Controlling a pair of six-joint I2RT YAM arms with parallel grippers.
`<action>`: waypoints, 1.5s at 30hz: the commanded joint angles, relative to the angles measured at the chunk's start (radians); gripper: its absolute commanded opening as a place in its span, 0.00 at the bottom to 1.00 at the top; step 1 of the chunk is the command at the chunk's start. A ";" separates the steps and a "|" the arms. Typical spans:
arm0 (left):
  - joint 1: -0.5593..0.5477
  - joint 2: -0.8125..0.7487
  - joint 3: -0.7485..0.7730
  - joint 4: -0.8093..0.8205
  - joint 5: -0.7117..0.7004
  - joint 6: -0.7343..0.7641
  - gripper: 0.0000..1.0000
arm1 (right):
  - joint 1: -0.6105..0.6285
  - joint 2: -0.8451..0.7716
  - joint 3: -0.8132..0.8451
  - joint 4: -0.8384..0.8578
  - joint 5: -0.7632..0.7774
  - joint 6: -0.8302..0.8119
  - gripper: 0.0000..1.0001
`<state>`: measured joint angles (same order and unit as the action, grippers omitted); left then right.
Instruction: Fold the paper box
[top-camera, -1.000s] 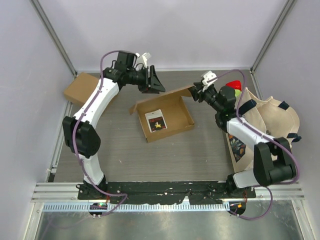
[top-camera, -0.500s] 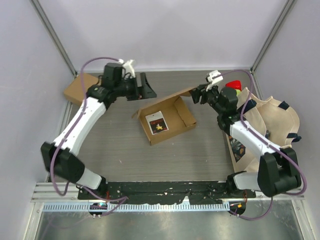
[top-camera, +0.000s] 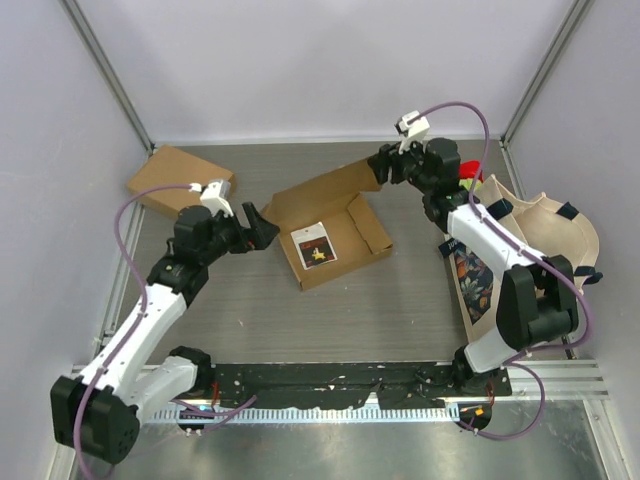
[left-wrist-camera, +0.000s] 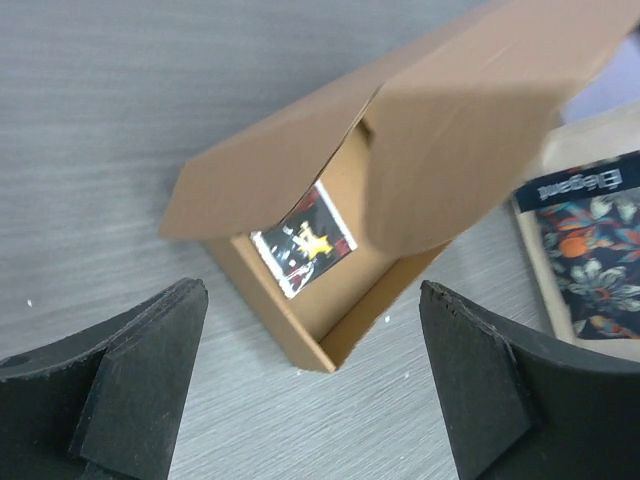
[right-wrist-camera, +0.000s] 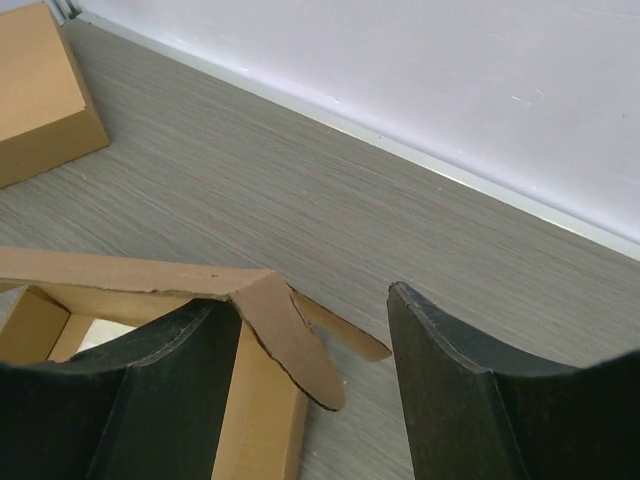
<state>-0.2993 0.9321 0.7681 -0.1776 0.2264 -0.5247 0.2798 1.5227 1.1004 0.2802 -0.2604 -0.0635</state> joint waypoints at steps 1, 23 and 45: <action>-0.004 0.057 -0.042 0.240 -0.041 -0.018 0.91 | 0.002 0.066 0.153 -0.131 -0.048 -0.021 0.64; -0.020 0.398 0.181 0.201 -0.147 0.120 0.42 | -0.088 0.143 0.182 -0.139 -0.198 -0.061 0.65; -0.108 0.416 0.229 0.173 -0.368 0.057 0.00 | -0.055 0.168 0.046 0.177 -0.299 0.051 0.01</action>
<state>-0.3397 1.3571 0.9474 -0.0574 0.0402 -0.3847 0.1272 1.8442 1.2255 0.3519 -0.7918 -0.0395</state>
